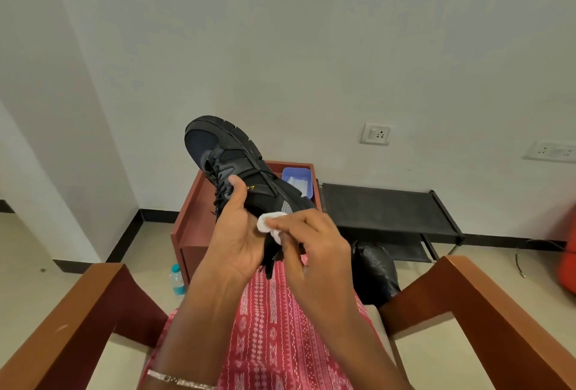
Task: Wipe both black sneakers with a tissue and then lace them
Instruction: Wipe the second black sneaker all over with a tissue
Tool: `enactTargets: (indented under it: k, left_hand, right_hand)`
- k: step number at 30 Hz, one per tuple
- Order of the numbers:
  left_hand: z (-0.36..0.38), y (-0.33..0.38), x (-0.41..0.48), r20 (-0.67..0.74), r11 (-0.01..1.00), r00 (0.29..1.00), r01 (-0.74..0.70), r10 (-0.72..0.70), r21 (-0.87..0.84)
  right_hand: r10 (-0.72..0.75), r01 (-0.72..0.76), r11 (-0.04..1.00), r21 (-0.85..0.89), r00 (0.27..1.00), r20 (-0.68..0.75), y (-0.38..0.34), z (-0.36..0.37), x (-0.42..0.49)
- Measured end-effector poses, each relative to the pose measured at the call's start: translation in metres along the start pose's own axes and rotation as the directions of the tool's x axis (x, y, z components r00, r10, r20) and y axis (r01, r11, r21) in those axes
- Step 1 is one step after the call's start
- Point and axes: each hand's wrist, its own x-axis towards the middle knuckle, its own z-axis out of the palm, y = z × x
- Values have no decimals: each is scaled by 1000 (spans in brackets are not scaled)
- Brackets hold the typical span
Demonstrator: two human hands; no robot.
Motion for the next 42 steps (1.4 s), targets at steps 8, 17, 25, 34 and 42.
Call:
enactTargets:
  k: [8, 17, 25, 34, 42]
  left_hand:
    - [4, -9, -4, 16, 999, 1000, -24, 23, 30]
    - [7, -9, -1, -79, 995, 993, -82, 86, 62]
    - [8, -18, -2, -113, 992, 986, -123, 127, 40]
    - [2, -23, 5, -183, 967, 965, -151, 189, 203]
    - [-1, -15, 6, -226, 944, 939, -197, 259, 266]
  right_hand:
    - [79, -77, 996, -41, 996, 33, 8, 11, 34]
    - [84, -80, 980, -183, 996, 13, 4, -6, 12]
    - [219, -182, 972, -149, 930, 295, -4, 13, 82]
    - [273, -192, 955, -227, 871, 408, -2, -1, 91]
    - [316, -184, 923, -337, 862, 396, -3, -40, 63]
